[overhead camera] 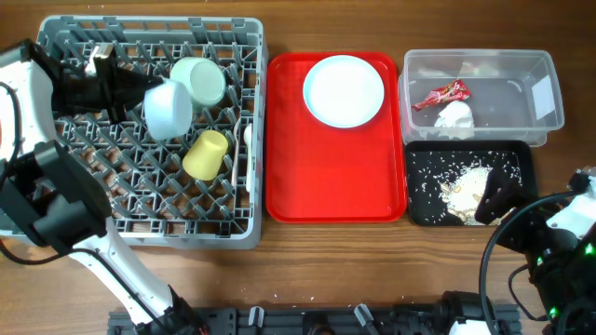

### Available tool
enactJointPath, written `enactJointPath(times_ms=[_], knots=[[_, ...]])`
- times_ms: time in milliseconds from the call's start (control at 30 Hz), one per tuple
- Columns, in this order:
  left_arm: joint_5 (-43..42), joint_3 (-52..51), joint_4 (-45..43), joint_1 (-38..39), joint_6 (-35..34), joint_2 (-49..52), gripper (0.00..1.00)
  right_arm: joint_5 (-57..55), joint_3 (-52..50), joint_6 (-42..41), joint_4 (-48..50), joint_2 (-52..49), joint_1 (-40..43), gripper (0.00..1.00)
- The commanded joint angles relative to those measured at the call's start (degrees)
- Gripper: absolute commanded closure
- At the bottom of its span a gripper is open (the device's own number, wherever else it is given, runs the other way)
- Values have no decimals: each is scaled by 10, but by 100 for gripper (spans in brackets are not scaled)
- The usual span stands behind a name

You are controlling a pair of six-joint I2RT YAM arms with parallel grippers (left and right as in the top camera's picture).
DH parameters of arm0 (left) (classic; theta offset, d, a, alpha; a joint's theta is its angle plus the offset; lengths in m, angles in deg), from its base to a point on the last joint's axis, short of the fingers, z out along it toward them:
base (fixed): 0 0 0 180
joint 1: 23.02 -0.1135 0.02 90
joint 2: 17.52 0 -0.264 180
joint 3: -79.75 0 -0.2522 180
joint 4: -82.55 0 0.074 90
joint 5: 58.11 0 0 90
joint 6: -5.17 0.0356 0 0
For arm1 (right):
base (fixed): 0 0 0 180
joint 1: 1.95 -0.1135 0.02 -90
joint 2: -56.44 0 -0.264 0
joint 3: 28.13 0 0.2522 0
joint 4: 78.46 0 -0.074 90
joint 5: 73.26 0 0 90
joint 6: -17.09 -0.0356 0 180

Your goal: Sort waste into correct bins and load items into the dishwasher rack

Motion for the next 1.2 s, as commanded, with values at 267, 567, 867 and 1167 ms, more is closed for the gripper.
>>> enactJointPath(times_ms=[267,567,867,1167], knots=[[21,-142,-121,-57,-37,2,87,7,2,10,1,3,1,0],[74,-127,-128,-136,-37,-33,1,7,2,10,1,3,1,0],[492,-123,-355,212,-289,-343,0,7,2,10,1,3,1,0],[742,-123,-662,658,-290,-122,0,7,2,10,1,3,1,0]])
